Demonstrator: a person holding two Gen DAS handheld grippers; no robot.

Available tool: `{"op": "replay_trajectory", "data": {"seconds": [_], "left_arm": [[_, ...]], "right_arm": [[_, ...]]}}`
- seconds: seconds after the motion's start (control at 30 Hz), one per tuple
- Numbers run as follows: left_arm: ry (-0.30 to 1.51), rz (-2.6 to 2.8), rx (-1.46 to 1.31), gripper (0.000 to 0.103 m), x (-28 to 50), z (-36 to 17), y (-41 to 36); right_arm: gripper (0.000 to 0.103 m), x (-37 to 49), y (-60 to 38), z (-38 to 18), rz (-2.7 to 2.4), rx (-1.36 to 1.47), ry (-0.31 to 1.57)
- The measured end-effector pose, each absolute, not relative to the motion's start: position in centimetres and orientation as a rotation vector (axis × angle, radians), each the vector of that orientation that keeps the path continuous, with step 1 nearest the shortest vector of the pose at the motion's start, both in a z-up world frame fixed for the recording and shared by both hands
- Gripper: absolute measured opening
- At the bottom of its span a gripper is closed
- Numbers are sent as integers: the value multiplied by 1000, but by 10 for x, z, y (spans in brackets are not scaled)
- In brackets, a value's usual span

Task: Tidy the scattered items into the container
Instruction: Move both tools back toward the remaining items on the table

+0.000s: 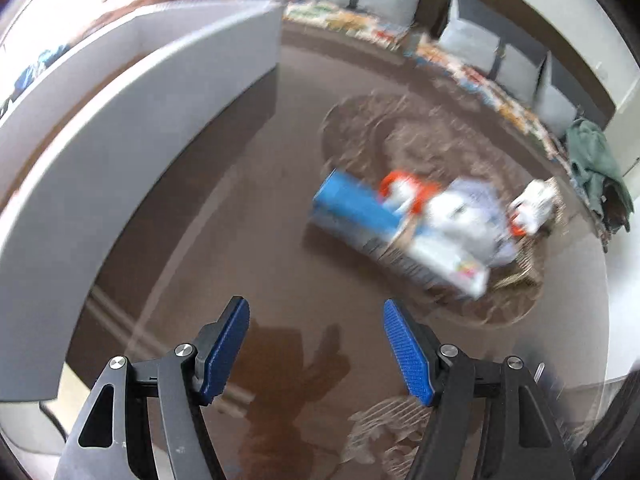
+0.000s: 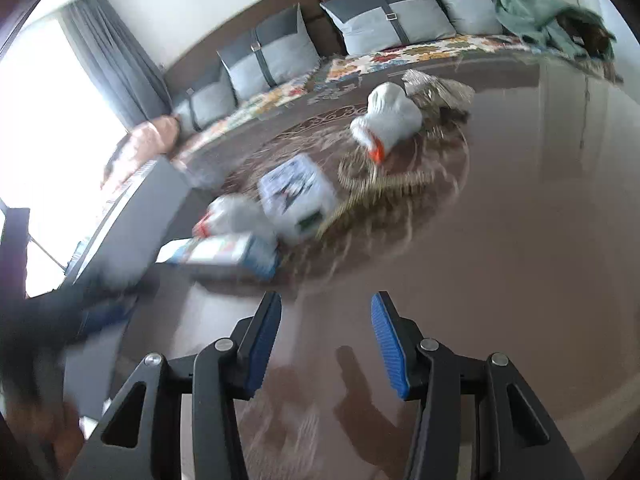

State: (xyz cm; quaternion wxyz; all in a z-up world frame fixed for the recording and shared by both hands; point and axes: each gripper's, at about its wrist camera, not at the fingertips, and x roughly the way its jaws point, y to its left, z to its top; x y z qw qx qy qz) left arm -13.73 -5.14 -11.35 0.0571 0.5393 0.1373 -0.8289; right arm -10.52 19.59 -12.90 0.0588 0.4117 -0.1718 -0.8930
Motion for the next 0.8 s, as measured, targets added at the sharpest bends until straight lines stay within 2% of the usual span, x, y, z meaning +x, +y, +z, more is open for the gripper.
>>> {"op": "replay_trajectory", "data": {"seconds": [0.1,0.27,0.53,0.7,0.8], "left_arm": [[440,-2465,1662,69,-124,-127,-71],[452,-2440,1641,69,-116,-131,-91],[455,-2458,1590,69,-115,-127,-102],[444,-2483,1625,69,-116,-132,-92],[422,-2507,1613,69,-113,-128,-89]], "right_arm": [[48,-147,187,-128,-2734,1305,-398],[48,-169,148,-128,-2687,1277,-230],[48,-96,85,-125,-2302,1151,-11],[48,-116,111,-101,-2434,1115,-129],[48,-151,124,-86,-2413,1107,-291]]}}
